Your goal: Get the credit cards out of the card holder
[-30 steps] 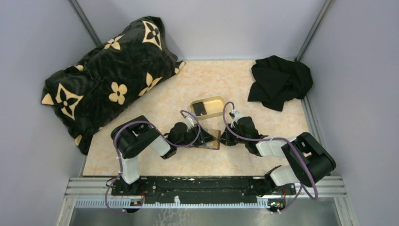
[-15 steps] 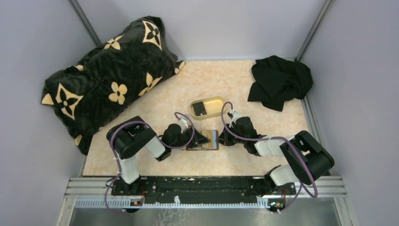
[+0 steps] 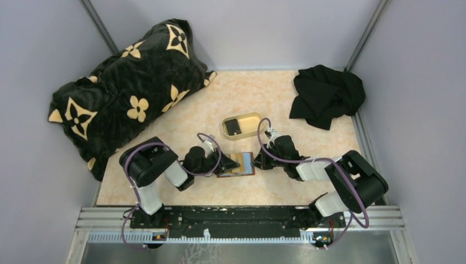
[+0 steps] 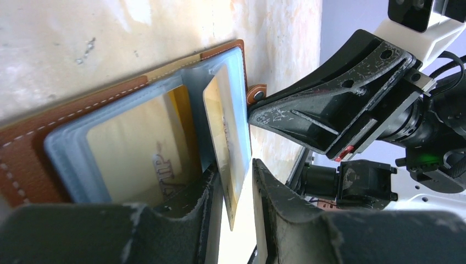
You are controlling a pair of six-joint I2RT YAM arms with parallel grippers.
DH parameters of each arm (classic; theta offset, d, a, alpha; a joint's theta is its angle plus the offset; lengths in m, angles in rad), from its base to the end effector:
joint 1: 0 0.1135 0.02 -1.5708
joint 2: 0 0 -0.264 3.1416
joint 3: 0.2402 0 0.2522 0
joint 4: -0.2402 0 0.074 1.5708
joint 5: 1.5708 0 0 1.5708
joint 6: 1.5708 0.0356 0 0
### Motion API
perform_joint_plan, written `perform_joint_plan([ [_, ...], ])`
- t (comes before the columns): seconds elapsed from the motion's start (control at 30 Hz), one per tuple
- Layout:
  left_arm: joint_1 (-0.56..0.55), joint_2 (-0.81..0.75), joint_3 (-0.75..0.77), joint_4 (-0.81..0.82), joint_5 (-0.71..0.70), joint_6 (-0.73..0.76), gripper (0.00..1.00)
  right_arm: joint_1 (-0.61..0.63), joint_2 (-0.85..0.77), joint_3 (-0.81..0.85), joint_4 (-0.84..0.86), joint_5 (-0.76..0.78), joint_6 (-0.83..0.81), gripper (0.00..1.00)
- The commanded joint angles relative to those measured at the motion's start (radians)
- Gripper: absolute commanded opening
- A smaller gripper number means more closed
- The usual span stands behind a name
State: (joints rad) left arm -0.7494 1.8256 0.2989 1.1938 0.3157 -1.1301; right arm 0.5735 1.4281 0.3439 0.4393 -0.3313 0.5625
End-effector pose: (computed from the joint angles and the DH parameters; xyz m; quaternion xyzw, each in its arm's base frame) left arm 0.1822 -0.1847 0.0917 -0.0626 0.8071 -0.5382 0.2347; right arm 0.1920 0.1378 0.1216 -0.0785 0.8821 0.3613 0.2919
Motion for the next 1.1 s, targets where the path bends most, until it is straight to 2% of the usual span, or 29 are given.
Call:
perform_joint_plan([
  [0.0, 0.021, -0.035, -0.033, 0.045, 0.010, 0.010, 0.32, 0.005, 0.060, -0.014, -0.163, 0.061, -0.038, 0.00],
  [0.27, 0.036, -0.061, -0.056, 0.025, 0.004, 0.024, 0.30, 0.003, 0.072, -0.017, -0.153, 0.059, -0.038, 0.00],
  [0.33, 0.036, -0.060, -0.057, 0.024, 0.003, 0.025, 0.25, 0.003, 0.074, -0.018, -0.151, 0.058, -0.037, 0.00],
  [0.43, 0.036, -0.050, -0.056, 0.040, 0.006, 0.023, 0.03, 0.003, 0.074, -0.020, -0.149, 0.058, -0.038, 0.00],
  [0.47, 0.036, -0.048, -0.058, 0.048, 0.008, 0.020, 0.00, 0.004, 0.076, -0.020, -0.148, 0.057, -0.037, 0.00],
  [0.7, 0.083, -0.103, -0.120, 0.046, -0.005, 0.034, 0.00, 0.003, 0.082, -0.022, -0.136, 0.057, -0.035, 0.00],
  [0.77, 0.102, -0.162, -0.133, -0.028, -0.015, 0.068, 0.00, 0.003, 0.081, -0.020, -0.135, 0.059, -0.032, 0.00],
  [1.07, 0.119, -0.538, -0.017, -0.622, -0.179, 0.344, 0.00, 0.003, 0.092, 0.004, -0.111, 0.023, -0.040, 0.00],
])
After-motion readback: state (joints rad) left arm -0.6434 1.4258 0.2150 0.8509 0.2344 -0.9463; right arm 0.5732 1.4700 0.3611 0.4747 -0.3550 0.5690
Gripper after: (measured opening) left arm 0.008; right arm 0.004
